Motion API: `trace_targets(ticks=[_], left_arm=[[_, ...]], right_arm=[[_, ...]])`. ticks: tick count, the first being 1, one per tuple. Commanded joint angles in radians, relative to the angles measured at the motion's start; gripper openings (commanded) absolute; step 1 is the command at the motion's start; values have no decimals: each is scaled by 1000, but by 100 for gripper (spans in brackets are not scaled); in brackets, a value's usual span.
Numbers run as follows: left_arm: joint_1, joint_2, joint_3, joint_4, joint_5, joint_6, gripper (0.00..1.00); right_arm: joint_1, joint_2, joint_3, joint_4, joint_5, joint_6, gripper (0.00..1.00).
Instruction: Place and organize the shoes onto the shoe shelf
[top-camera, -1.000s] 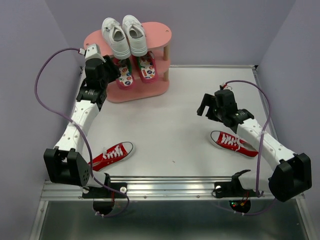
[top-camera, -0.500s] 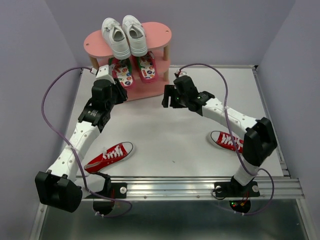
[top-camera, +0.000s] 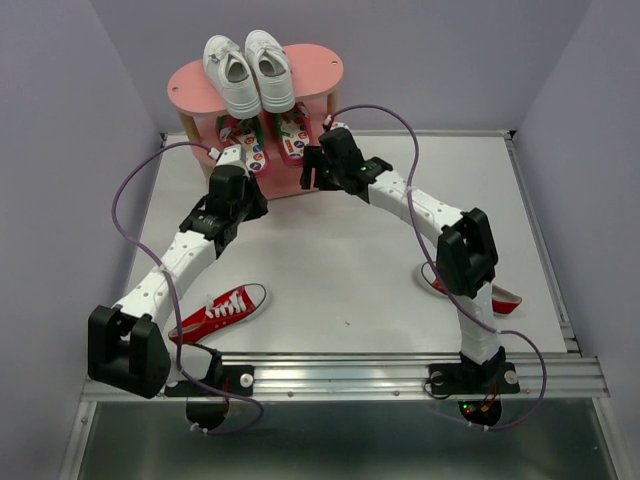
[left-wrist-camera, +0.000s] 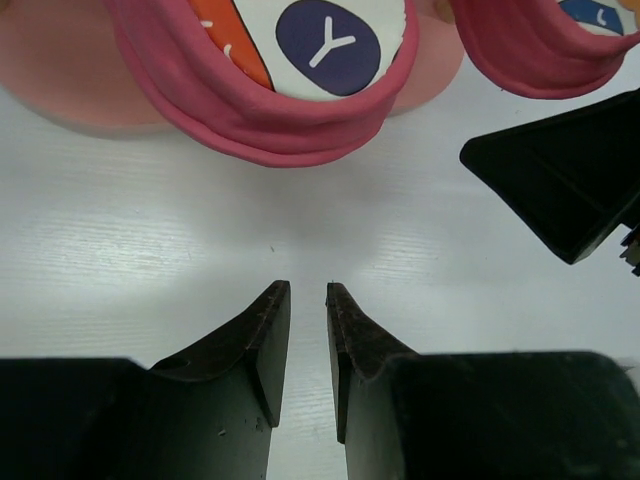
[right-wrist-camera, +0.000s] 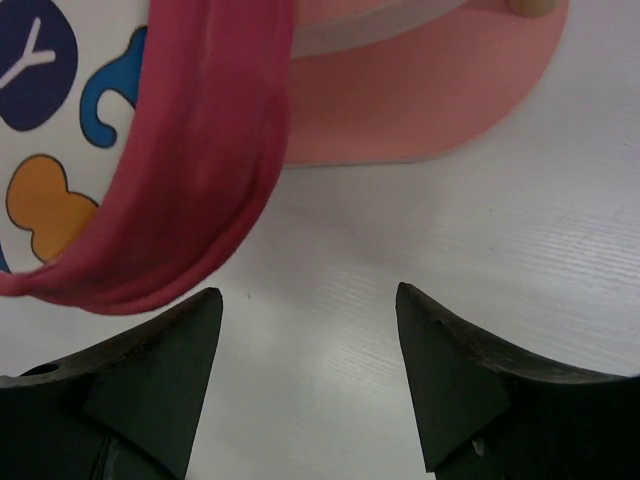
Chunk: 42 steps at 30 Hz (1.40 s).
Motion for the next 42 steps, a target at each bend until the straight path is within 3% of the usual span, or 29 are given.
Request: trace_targets(ticks=[1,13,33,38,42], left_arm=[[-5,20,41,72,-15,11,33],[67,126,133,96,-42,63,34],[99,183,200,113,-39,37,35],[95,117,118,49,19,57,35],[84,5,28,-40,-5,92,39]], right_arm=[[-3,28,104,-13,22,-3,76],[-3,90,203,-21,23,23,77],[-3,56,159,-20,12,24,80],[6,-36,69,-4,22,33,89],[15,-192,-146,62,28,37,94]])
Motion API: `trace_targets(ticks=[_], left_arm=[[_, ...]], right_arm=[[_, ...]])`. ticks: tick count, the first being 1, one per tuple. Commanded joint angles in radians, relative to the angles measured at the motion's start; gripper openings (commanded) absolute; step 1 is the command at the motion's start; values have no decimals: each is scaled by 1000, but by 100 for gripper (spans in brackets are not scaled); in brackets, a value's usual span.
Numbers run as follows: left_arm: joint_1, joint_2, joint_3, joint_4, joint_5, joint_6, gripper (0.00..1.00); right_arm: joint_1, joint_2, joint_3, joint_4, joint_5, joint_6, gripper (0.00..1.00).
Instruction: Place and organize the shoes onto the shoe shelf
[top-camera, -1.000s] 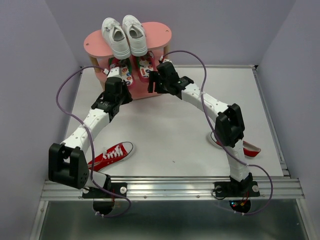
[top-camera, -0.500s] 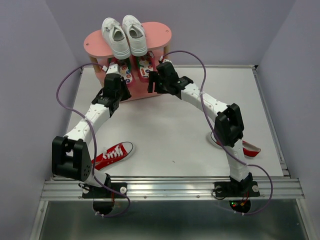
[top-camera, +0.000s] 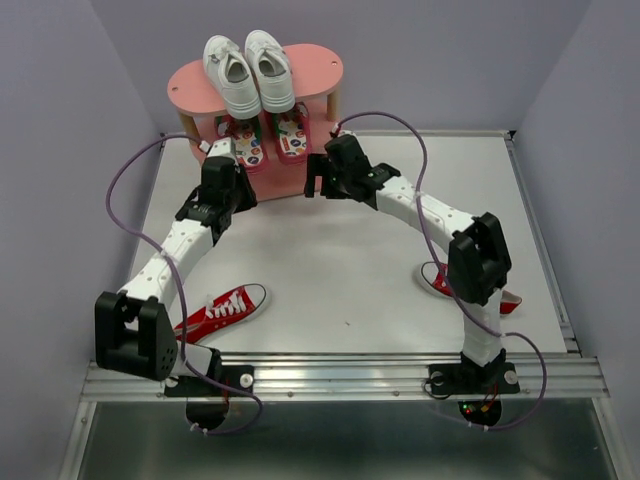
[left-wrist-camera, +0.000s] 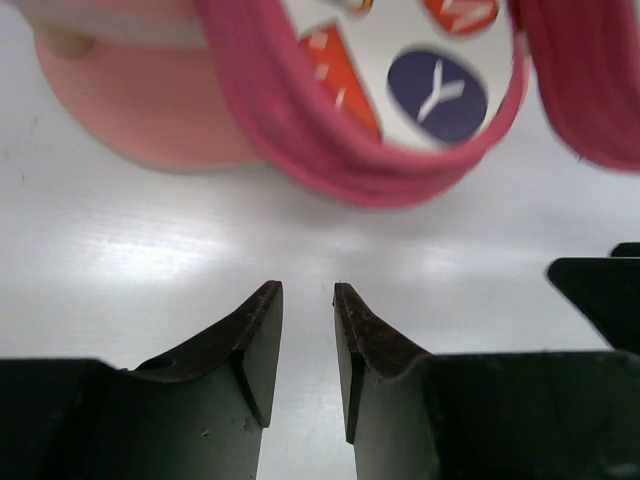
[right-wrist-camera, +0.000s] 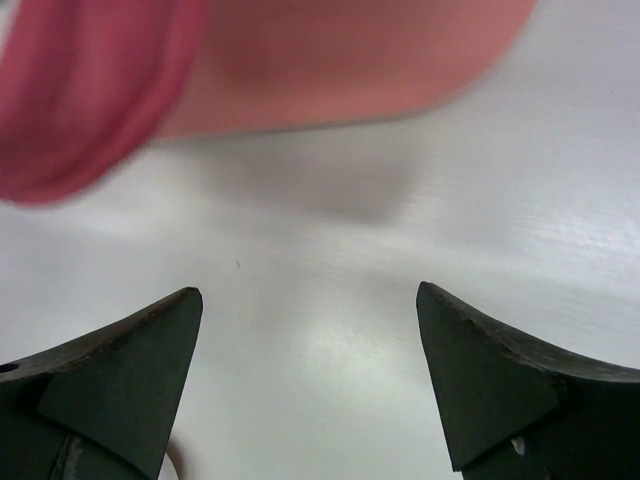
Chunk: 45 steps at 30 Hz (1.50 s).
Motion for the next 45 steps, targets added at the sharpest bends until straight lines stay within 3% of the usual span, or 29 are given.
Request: trace_targets(ticks=[1,3,6,10,15,21,22,24,25,35,39,45], left_arm=[[-11,-190,-86,-104,-12,52,41],[-20,-239,-101,-186,-26,63,43],[-23,-335,-123,-317,-45,66,62],[-32,-341,-79,-522,-112,-15,64],[-32,-385,-135,-664,-166,-316,68],[-31,-583,-314,-714,-170,-673,68],[-31,-621,-328,-749,-183,-702,75],[-32,-640,-333,-774,-201,-730,99],[-32,-642,-335,-794,-209,-760,99],[-32,-655,-332,-846,-209,-772,97],[-32,-625,-321,-724,-126,-565,87],[-32,-510,-102,-799,-198,-304,85]], right_arm=[[13,-211,-161,94,19,12,94],[13,-303,-235,111,22,15,95],[13,-414,-369,121,29,35,95],[13,-529,-507,126,34,66,96],[13,-630,-629,117,58,86,97],[13,-667,-663,98,55,72,97],[13,-670,-665,95,55,67,98],[13,-672,-670,92,52,63,97],[13,-672,-673,91,49,58,97],[13,-681,-703,89,37,66,98],[13,-681,-708,89,31,60,97],[25,-615,-683,107,-119,23,97]])
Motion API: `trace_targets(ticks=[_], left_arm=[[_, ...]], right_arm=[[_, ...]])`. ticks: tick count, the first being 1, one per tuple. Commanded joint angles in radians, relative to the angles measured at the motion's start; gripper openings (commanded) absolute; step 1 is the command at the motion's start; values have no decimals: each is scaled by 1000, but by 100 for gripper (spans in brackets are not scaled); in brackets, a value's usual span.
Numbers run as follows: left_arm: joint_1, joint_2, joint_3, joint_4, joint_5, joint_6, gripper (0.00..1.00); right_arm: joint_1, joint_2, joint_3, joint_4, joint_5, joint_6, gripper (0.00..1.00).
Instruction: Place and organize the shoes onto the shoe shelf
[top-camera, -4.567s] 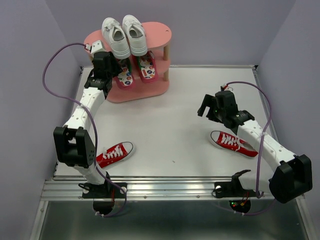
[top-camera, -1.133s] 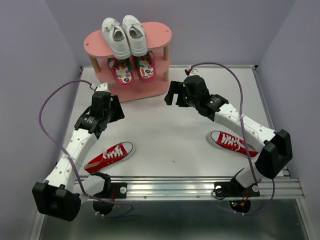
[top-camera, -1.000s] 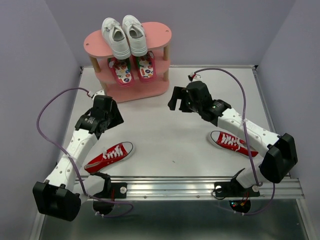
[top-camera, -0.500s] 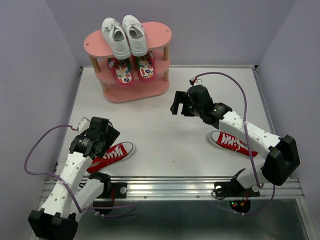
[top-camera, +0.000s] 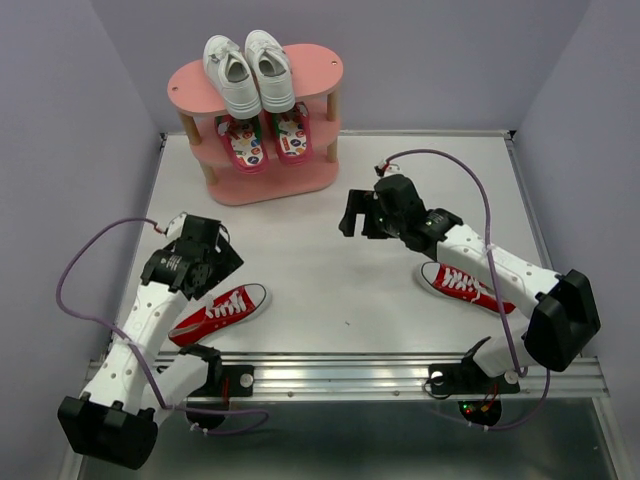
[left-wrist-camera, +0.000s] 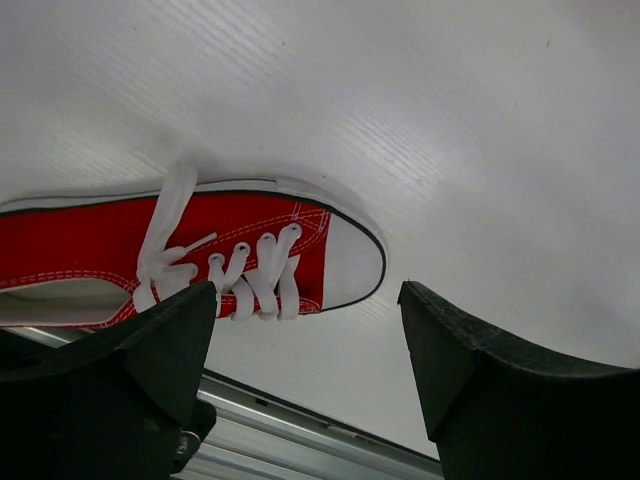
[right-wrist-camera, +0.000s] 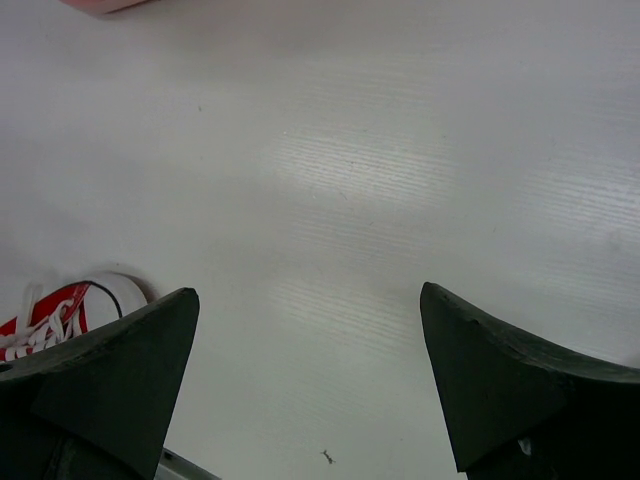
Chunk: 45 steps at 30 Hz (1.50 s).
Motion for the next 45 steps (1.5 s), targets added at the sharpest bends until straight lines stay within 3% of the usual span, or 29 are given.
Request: trace_targets(ticks=[1,14,21,27,30,33,35,36,37,40,45], left_arm=[[-5,41,182,-58,-83,220,85],[-3,122,464,-79,-183,309,86],[-5,116,454,-47,-169,320,86],[-5,98,423,-28,-166,319,86],[-3,104,418,-22,-164,320,86],[-2,108,417,-16,-164,326,86],[-3,111,414,-13,-164,329,86],[-3,113,412,-11,-164,329,86],[-3,114,409,-8,-163,332,86],[-3,117,397,4,-152,334,86],[-2,114,374,10,-152,348,86]], right_arm=[[53,35,22,46,-118,-22,97],[300,352,48,389,-344,202,97],[334,581,147,476,-439,259,96],[334,666,184,542,-480,313,92],[343,701,215,545,-503,325,82],[343,704,219,545,-491,334,62],[343,687,215,545,-465,328,37],[343,678,215,545,-451,328,37],[343,672,213,545,-441,328,25],[313,651,222,543,-422,322,8],[184,626,212,540,-460,291,2]])
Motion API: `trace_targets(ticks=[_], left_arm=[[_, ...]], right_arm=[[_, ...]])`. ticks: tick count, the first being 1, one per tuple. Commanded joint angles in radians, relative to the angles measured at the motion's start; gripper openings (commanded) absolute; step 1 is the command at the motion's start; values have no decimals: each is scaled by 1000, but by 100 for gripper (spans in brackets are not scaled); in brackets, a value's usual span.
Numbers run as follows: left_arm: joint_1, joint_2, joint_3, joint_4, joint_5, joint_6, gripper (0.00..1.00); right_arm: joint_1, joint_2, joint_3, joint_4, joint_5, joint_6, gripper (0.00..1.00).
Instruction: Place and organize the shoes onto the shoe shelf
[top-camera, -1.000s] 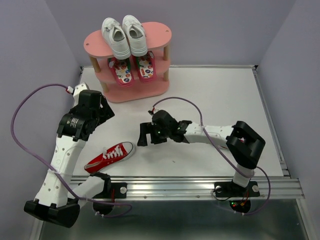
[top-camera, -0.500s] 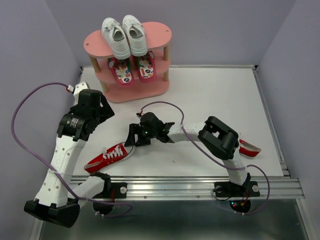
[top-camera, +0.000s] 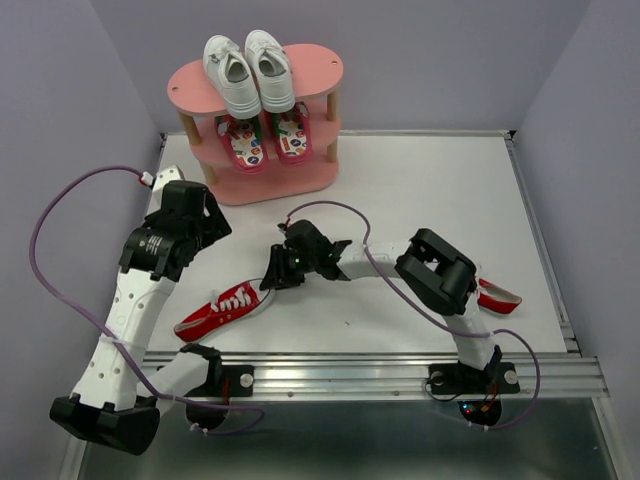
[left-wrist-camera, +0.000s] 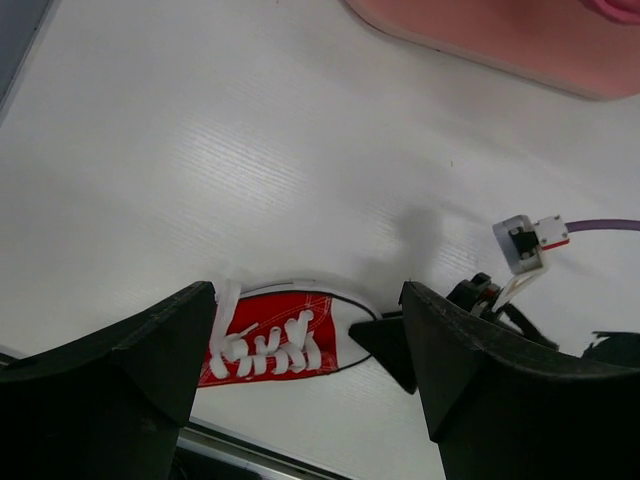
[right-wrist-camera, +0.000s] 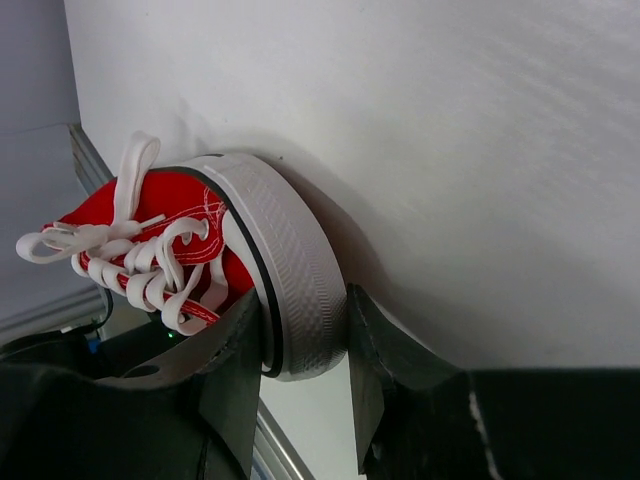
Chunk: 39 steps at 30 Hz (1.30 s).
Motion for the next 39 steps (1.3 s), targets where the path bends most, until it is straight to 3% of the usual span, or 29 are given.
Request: trace_targets(ticks=[1,5,9,10,12,13,15,16,22,24,28,30,39], left_arm=[[-2,-7,-23,27,-8,37,86],[-2,-10,-67,71,43,95,86],[-3,-21,-110,131,113,138,86],[-3,-21,-119,142,127,147,86],[-3,-21,-150,162,156,164,86],[-3,-12,-159,163,158,179,86],[-3,-4,-188,170,161,192,86],[-5,10,-211,182,179,213,86],[-17,83,-235,254,258,236,87],[-22,114,-228,290,229,238,90],[-25,229,-195,308,30,167,92],[-23,249,-219,379,30,178,93],[-23,406,-291,555,46,189,94]], right_arm=[[-154,-70,21,46,-33,-58,2],[-292,0,134,-66,-175,-188,4],[-342,99,329,-288,-173,-339,21],[-351,108,338,-300,-166,-360,48],[-351,100,340,-310,-132,-366,64],[-351,91,317,-310,-126,-363,78],[-351,36,279,-290,-103,-348,82],[-351,13,223,-276,-84,-336,90],[-351,-238,-8,-224,34,-302,98],[-351,-300,-109,-222,72,-291,98],[-351,-476,-264,-221,118,-248,98],[-351,-537,-345,-224,156,-236,98],[-351,-801,-424,-359,304,-251,100]])
